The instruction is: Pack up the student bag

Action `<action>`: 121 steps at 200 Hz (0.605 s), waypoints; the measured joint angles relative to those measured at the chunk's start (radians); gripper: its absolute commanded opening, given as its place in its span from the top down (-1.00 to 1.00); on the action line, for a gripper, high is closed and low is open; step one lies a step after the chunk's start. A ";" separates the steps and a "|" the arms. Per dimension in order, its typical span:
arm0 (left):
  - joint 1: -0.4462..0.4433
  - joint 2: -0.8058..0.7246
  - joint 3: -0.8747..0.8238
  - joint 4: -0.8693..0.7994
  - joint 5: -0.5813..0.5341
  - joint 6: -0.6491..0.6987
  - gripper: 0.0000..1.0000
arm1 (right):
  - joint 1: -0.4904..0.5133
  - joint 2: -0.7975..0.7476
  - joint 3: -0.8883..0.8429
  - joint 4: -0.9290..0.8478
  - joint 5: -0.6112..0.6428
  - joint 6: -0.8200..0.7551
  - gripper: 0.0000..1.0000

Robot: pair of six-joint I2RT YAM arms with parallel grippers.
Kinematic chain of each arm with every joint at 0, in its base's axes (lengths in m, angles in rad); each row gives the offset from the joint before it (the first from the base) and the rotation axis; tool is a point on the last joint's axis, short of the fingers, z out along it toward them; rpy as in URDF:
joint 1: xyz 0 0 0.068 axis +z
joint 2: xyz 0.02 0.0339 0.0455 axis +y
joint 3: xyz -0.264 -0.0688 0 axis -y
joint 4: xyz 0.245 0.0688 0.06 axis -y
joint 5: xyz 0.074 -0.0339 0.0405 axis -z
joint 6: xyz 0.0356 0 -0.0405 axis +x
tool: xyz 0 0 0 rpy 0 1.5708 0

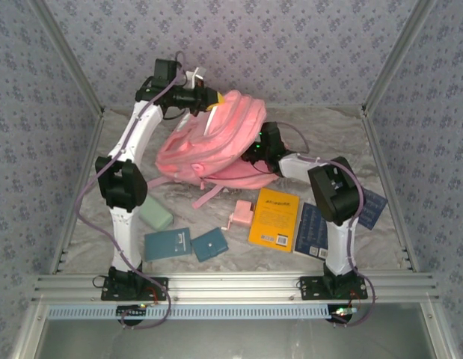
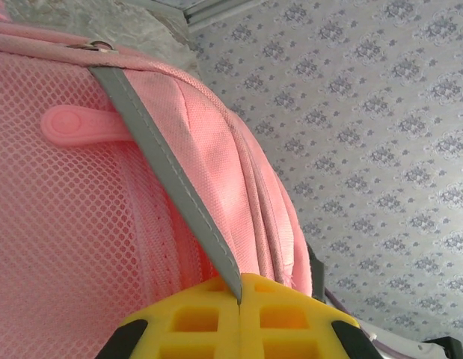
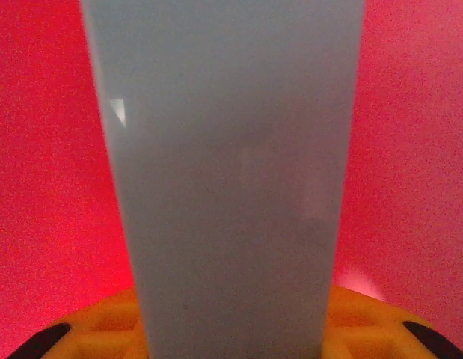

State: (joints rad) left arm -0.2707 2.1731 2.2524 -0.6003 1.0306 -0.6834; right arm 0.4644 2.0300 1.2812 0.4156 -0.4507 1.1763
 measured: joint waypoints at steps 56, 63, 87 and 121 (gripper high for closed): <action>-0.005 0.000 0.011 0.008 0.021 -0.021 1.00 | 0.078 0.181 0.257 -0.037 0.050 0.061 0.69; -0.005 0.000 0.014 0.013 0.022 -0.026 1.00 | 0.080 0.207 0.293 -0.058 0.058 0.068 0.69; -0.003 0.003 0.030 0.023 0.025 -0.041 1.00 | 0.093 0.286 0.402 -0.154 0.102 0.085 0.62; 0.002 0.008 0.057 0.029 0.029 -0.051 1.00 | 0.136 0.396 0.554 -0.230 0.122 0.089 0.30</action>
State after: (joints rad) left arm -0.2684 2.1807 2.3096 -0.5709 1.0599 -0.7349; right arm 0.6003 2.4264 1.8347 0.1860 -0.3286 1.2652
